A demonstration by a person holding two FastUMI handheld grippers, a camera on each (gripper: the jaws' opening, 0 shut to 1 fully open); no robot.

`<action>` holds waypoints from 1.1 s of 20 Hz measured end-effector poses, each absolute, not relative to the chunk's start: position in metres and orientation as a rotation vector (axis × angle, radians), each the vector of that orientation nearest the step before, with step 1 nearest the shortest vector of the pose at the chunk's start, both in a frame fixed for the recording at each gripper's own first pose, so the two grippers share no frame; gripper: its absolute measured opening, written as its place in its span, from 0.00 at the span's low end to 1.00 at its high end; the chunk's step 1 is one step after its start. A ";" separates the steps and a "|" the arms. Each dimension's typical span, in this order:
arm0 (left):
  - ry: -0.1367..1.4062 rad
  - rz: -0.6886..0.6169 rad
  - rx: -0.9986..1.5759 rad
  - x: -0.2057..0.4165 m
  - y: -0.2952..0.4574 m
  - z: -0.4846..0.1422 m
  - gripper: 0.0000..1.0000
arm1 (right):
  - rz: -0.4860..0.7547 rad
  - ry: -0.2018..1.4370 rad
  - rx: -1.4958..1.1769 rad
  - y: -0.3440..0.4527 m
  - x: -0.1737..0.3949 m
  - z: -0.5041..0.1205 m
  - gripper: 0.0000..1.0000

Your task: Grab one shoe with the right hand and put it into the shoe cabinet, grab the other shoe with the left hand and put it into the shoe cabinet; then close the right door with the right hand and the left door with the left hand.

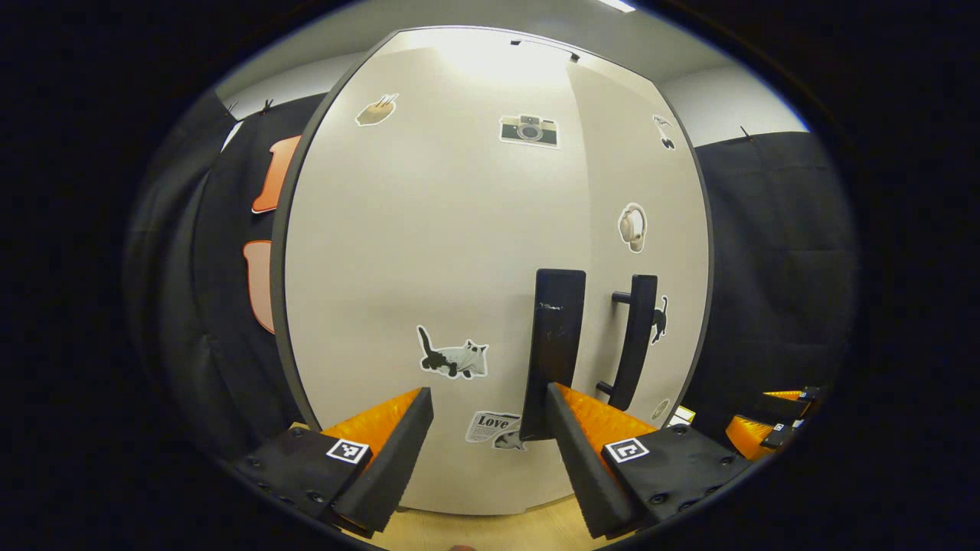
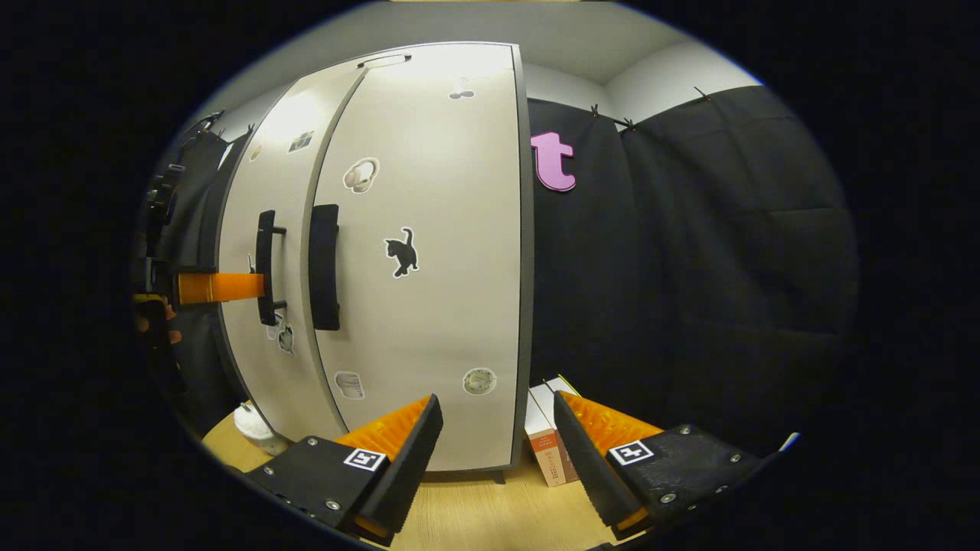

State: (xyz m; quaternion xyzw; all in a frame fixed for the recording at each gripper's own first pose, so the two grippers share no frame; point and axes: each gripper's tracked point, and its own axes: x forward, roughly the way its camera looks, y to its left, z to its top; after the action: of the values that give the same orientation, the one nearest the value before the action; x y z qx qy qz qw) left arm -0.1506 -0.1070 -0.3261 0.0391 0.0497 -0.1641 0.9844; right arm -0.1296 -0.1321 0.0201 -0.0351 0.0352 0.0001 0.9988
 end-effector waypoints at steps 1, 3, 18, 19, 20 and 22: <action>0.100 -0.328 0.081 -0.149 -0.108 -0.326 0.96 | 0.003 0.071 -0.069 -0.131 -0.129 0.024 0.90; 0.109 -0.321 0.075 -0.151 -0.108 -0.326 0.96 | 0.010 0.068 -0.061 -0.131 -0.128 0.037 0.90; -0.001 -0.228 0.096 -0.233 -0.015 -0.195 0.96 | 0.080 -0.067 -0.066 -0.123 -0.172 0.207 0.92; -0.008 -0.213 0.102 -0.238 -0.004 -0.187 0.96 | 0.077 -0.073 -0.075 -0.124 -0.177 0.214 0.92; -0.013 -0.197 0.106 -0.244 0.008 -0.181 0.97 | 0.075 -0.077 -0.079 -0.124 -0.182 0.218 0.92; -0.024 -0.174 0.093 -0.255 0.029 -0.169 0.94 | 0.089 -0.079 -0.074 -0.118 -0.191 0.226 0.92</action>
State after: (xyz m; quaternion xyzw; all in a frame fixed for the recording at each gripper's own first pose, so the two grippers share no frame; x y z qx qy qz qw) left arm -0.2545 0.0286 -0.1687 0.0466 -0.0122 -0.0868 0.9951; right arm -0.1911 -0.1182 0.2258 -0.0370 -0.0396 0.0445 0.9975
